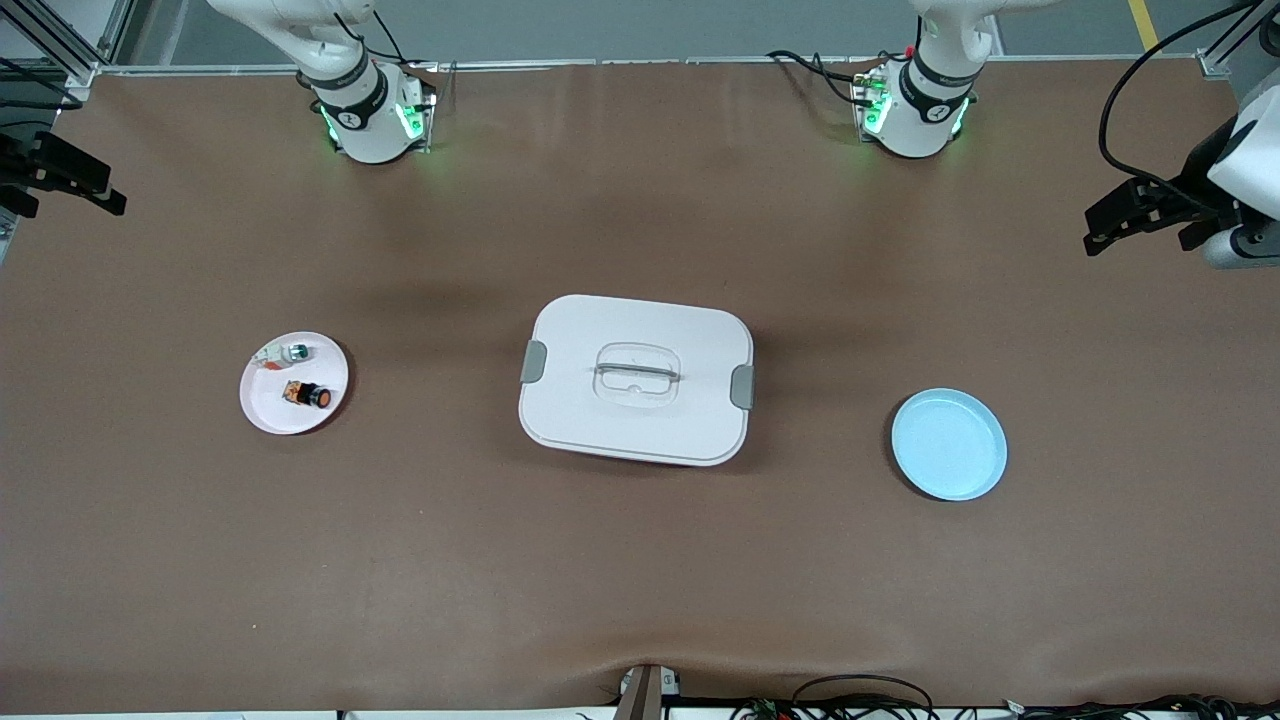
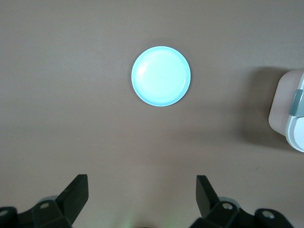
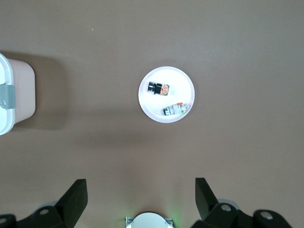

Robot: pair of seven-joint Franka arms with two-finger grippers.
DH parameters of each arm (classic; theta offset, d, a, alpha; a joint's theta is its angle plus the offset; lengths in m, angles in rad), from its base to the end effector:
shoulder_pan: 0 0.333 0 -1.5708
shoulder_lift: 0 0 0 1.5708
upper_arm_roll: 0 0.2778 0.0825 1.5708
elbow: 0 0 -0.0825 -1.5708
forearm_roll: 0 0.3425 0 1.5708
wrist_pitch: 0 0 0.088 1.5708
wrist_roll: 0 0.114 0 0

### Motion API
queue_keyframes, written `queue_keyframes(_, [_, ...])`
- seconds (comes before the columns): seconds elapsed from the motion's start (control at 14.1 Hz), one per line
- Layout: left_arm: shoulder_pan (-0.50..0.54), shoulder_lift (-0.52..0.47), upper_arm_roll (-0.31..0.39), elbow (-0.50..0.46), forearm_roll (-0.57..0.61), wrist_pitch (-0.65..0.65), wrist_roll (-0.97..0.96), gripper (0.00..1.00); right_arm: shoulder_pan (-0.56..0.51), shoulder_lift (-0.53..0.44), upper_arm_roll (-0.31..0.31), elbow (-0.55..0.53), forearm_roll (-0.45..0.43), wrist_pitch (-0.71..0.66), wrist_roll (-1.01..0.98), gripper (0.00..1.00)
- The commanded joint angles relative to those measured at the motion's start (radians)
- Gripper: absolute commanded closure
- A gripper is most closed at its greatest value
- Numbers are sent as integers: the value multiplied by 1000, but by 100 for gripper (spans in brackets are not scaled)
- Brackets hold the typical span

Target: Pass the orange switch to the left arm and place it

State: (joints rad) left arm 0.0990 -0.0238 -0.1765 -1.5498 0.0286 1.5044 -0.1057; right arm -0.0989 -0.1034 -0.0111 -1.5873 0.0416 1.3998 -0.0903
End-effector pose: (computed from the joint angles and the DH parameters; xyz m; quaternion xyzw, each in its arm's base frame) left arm 0.4986 -0.0364 0.5944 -0.9997 -0.0149 0.0094 0.0173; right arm 0.4633 -0.0461 0.6089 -0.9989 0.0071 0.0397 0.0253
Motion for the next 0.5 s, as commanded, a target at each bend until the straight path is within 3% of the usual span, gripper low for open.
queue_keyframes(0.0, [2,-4,0,-10,16,16,11,0,-27,10,6,15,3,-21,-9,0])
queue_keyframes(0.21, [2,1,0,-10,16,19,11,0,-31,59,6,15,-2,-47,-8,0])
queue_keyframes(0.42, [2,2,0,-10,16,28,11,0,-34,187,5,23,-6,-82,-6,0])
